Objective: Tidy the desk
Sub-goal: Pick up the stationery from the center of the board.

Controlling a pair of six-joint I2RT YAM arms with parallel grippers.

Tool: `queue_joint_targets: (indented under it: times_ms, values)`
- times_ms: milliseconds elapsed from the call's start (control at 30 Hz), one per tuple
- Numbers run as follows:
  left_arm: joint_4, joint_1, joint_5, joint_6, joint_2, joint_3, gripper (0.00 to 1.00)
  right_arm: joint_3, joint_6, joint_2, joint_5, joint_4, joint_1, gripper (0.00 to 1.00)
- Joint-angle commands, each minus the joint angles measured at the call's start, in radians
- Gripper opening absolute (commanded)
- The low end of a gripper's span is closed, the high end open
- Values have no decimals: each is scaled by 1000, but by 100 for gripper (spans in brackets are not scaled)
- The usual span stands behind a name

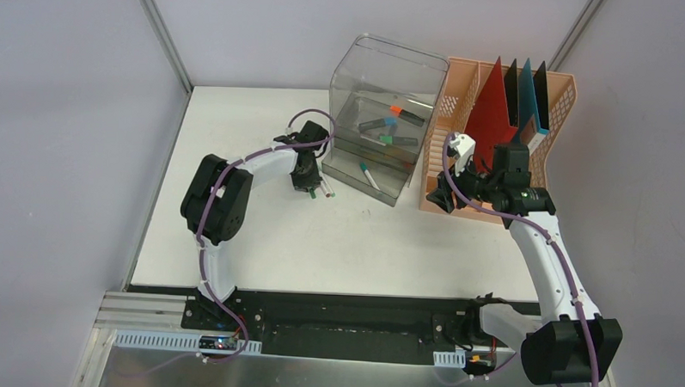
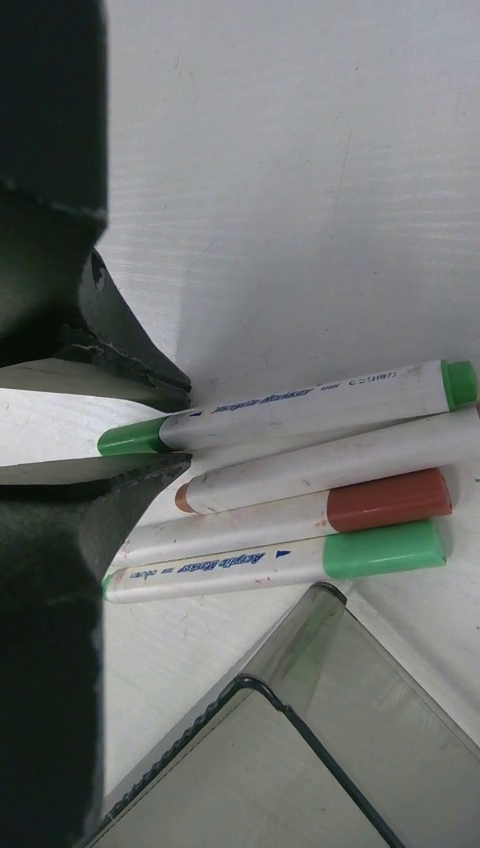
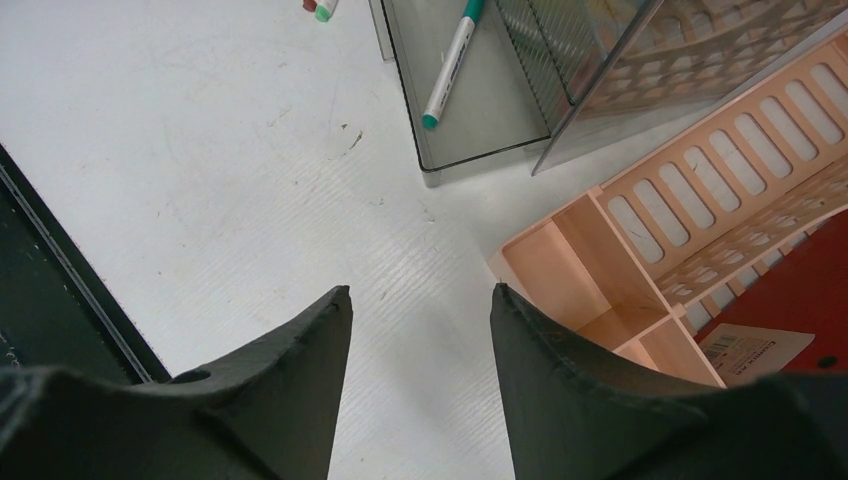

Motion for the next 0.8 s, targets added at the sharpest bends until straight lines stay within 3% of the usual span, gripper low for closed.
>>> queue_joint_targets:
  times_ms: [0,300,767]
  values:
    - [-23,12,-12,26,-6,-16,25,2,-15,-18,-19,37,-5,56]
    - [-25,13,-26,31,-55,-51,0,2,-15,-21,-19,37,-5,56]
    - [39,12,13,33,-376,-303,0,4,3,-25,-142,17,-6,56]
